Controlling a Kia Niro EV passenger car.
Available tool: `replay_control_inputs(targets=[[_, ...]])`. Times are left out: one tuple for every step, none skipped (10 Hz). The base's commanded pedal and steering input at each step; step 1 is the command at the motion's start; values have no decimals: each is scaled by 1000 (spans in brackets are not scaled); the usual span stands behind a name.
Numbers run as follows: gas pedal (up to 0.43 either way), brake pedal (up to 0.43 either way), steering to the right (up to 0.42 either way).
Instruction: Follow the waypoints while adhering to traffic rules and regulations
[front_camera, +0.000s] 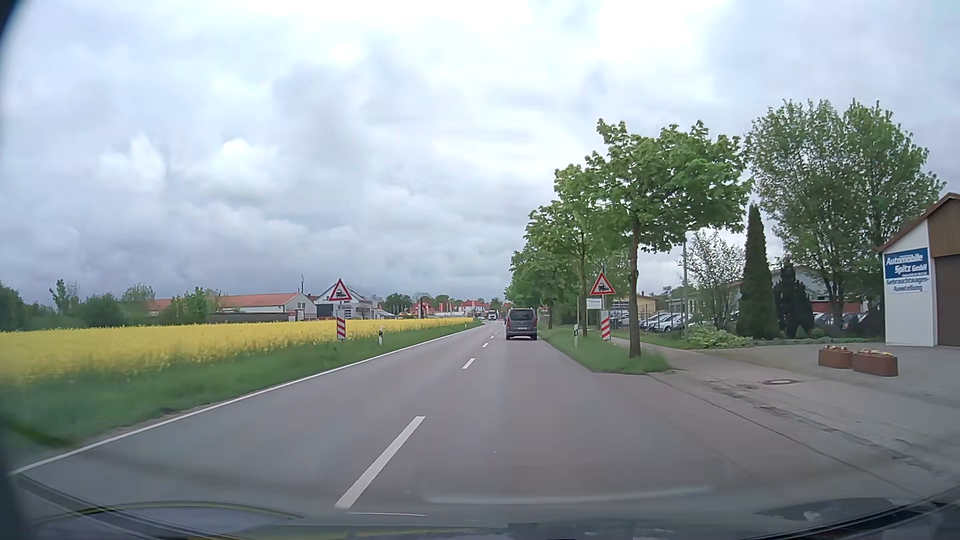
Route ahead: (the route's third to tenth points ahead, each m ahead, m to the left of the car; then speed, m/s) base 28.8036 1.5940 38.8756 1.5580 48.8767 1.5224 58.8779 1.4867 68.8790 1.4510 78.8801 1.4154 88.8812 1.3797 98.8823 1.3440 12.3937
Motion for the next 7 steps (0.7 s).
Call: replay_control_inputs(targets=[[118,12,1],[118,12,0],[118,12,-1],[110,12,-2],[98,12,-2],[98,12,-2],[98,12,-1]])
